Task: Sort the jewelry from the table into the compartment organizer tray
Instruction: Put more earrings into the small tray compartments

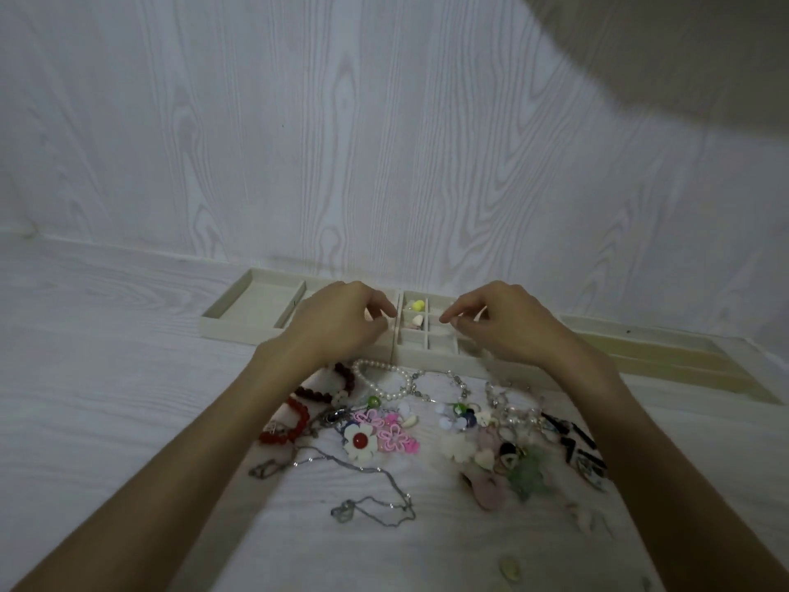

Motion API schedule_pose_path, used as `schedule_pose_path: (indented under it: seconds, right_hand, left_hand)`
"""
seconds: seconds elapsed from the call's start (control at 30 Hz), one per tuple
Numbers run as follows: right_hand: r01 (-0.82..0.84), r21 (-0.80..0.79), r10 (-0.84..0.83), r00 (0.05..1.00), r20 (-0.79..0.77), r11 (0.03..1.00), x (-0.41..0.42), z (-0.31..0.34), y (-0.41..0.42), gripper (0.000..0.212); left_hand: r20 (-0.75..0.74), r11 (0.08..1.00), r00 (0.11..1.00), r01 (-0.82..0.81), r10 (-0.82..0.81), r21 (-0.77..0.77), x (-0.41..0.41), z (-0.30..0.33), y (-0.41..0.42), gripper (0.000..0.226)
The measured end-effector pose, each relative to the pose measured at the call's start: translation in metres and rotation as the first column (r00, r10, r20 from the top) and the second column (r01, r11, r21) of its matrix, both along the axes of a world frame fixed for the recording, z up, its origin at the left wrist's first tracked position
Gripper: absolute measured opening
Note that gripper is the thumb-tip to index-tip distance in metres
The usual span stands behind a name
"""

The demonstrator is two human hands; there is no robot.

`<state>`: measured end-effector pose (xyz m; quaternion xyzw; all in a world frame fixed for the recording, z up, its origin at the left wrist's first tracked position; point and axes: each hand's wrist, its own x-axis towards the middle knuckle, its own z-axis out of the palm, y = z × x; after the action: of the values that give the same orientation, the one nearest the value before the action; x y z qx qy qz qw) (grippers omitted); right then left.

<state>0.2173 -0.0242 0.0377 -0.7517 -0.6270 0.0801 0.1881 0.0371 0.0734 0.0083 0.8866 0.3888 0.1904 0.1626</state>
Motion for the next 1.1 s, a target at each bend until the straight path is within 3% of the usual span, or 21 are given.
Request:
schedule_pose_path:
  seconds: [0.23,0.43,0.57,0.73,0.8,0.97,1.1]
  right_hand:
    - [-0.085,-0.027,0.081,0.989,-0.126,0.996,-0.021,-0.029,-0.05,0.018]
    - [-0.165,-0.022,0.152,0.944,-0.291,0.986,-0.007,-0.042,-0.078,0.015]
    - [-0.126,-0.005,0.121,0.956,-0.266,0.992,0.008,-0.039,-0.085,0.017]
    - [-0.047,0.012,0.048,0.966,-0.255,0.999,0.018,-0.038,-0.088,0.013]
    - [-0.018,-0.011,0.015,0.974,-0.226,1.0,0.015,-0.042,-0.087,0.013]
    - [0.029,0.009,-0.028,0.997,-0.071,1.0,0.007,-0.05,-0.084,0.011]
    - [0.061,0.036,-0.059,0.997,-0.059,0.997,0.007,-0.053,-0.083,0.004]
  left_hand:
    - [0.253,1.0,0.967,0.019,-0.017,-0.005,-0.029,-0.03,-0.045,0.014]
    - [0.206,0.995,0.973,0.098,-0.102,0.032,-0.034,-0.039,-0.054,0.016]
    - [0.152,0.978,0.966,0.205,-0.21,0.045,-0.032,-0.042,-0.059,0.02]
    - [0.222,0.927,0.91,0.37,-0.349,-0.059,-0.012,-0.038,-0.069,0.017]
    - [0.127,0.92,0.916,0.389,-0.38,-0.051,0.002,-0.035,-0.073,0.018]
    - [0.005,0.944,0.944,0.331,-0.331,-0.007,0.031,-0.031,-0.078,0.019]
    - [0.141,0.975,0.966,0.222,-0.217,-0.024,0.039,-0.041,-0.075,0.02]
